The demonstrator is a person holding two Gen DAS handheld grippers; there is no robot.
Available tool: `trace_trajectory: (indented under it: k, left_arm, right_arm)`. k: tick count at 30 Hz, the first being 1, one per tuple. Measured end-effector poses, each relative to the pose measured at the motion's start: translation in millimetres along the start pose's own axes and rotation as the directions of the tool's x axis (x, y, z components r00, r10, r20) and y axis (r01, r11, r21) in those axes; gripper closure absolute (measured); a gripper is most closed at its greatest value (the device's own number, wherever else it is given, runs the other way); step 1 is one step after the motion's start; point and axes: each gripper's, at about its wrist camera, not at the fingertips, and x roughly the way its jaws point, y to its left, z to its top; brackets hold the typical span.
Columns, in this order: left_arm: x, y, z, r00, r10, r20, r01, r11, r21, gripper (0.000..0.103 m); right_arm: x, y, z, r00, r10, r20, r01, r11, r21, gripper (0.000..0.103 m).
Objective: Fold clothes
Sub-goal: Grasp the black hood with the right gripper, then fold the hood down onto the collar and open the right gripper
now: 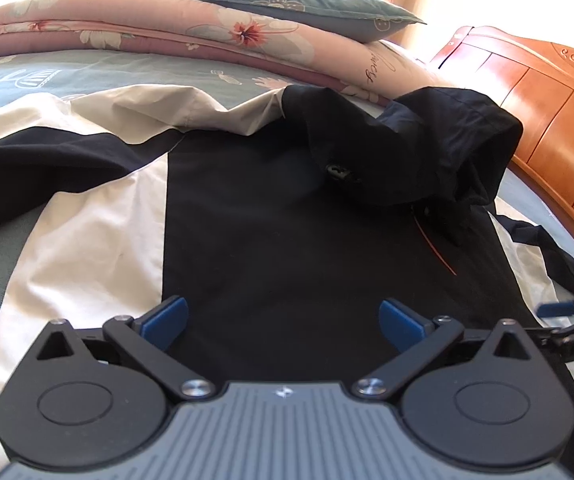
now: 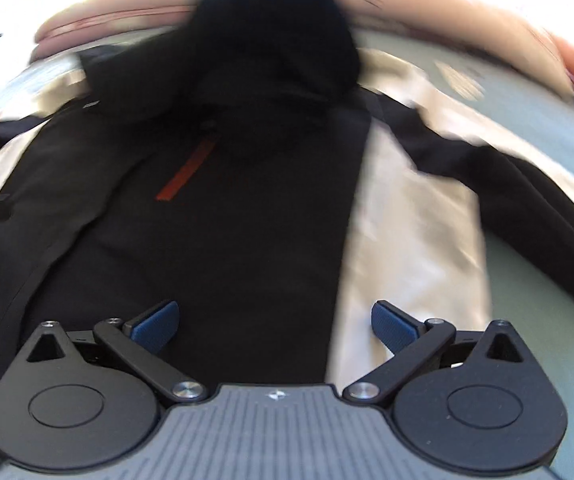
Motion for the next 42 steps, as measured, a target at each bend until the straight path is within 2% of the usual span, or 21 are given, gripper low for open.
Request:
trace_trajectory:
  k: [4, 6, 7, 11, 13, 16, 19, 22, 26, 28, 30, 33, 34, 36, 42]
  left_arm:
    - [1, -1, 0, 1.000, 0.004, 0.003, -0.004, 1.000, -0.001, 0.001]
    - [1, -4, -1, 1.000, 0.017, 0.003, -0.017, 1.000, 0.011, 0.001]
    - [2, -5, -2, 1.000, 0.023, 0.004, -0.023, 1.000, 0.020, 0.001]
    - [3, -9, -3, 0.999, 0.040, 0.006, -0.040, 0.998, 0.047, 0.001]
    - [4, -9, -3, 0.999, 0.042, 0.005, -0.042, 0.998, 0.049, 0.001]
    - [4, -8, -2, 0.999, 0.039, 0.006, -0.040, 0.998, 0.045, 0.001]
    - [4, -6, -1, 1.000, 0.030, 0.006, -0.030, 0.999, 0.031, 0.001]
    - [4, -5, -1, 1.000, 0.025, 0.008, -0.025, 0.999, 0.022, 0.001]
    - [7, -6, 0, 1.000, 0.028, 0.007, -0.028, 0.999, 0.020, 0.001]
    - [7, -6, 1, 1.000, 0.029, 0.003, -0.029, 0.999, 0.019, 0.001]
    - [7, -5, 1, 1.000, 0.026, 0.002, -0.026, 1.000, 0.017, 0.001]
    - [8, -3, 1, 1.000, 0.021, 0.003, -0.021, 1.000, 0.013, 0.001]
    - [8, -3, 1, 1.000, 0.021, 0.004, -0.021, 1.000, 0.013, 0.001]
    - [8, -3, 0, 1.000, 0.022, 0.004, -0.022, 1.000, 0.015, 0.001]
    - [8, -4, -2, 1.000, 0.028, 0.005, -0.028, 0.999, 0.023, 0.001]
  right_arm:
    - [-23, -29, -9, 0.999, -0.032, -0.003, 0.032, 0.996, 0.087, 0.002]
    - [-35, -35, -3, 0.999, -0.002, 0.037, -0.003, 0.993, 0.117, 0.005]
    - [-38, -32, 5, 0.998, 0.022, 0.066, -0.029, 0.994, 0.107, 0.011]
    - [-38, -1, 43, 0.985, 0.110, 0.136, -0.111, 0.994, -0.001, 0.037]
    - [-28, 23, 61, 0.978, 0.160, 0.136, -0.151, 0.986, -0.071, 0.046]
    - [-1, 69, 90, 0.976, 0.195, 0.099, -0.174, 0.967, -0.184, 0.050]
    - [39, 105, 110, 0.982, 0.187, 0.027, -0.174, 0.950, -0.258, 0.050]
    - [76, 123, 132, 0.990, 0.129, -0.049, -0.138, 0.946, -0.292, 0.050]
    - [99, 119, 182, 0.997, 0.065, -0.046, -0.075, 0.963, -0.257, 0.051]
    - [106, 119, 211, 1.000, 0.016, -0.018, -0.020, 0.969, -0.248, 0.051]
    - [105, 119, 240, 0.999, -0.018, 0.047, 0.028, 0.970, -0.241, 0.051]
    - [104, 118, 273, 0.988, -0.049, 0.145, 0.078, 0.976, -0.202, 0.050]
    - [104, 119, 278, 0.979, -0.070, 0.194, 0.109, 0.974, -0.198, 0.048]
    - [104, 121, 282, 0.968, -0.086, 0.234, 0.131, 0.975, -0.182, 0.046]
    - [113, 122, 262, 0.985, -0.016, 0.175, 0.043, 0.988, -0.149, 0.046]
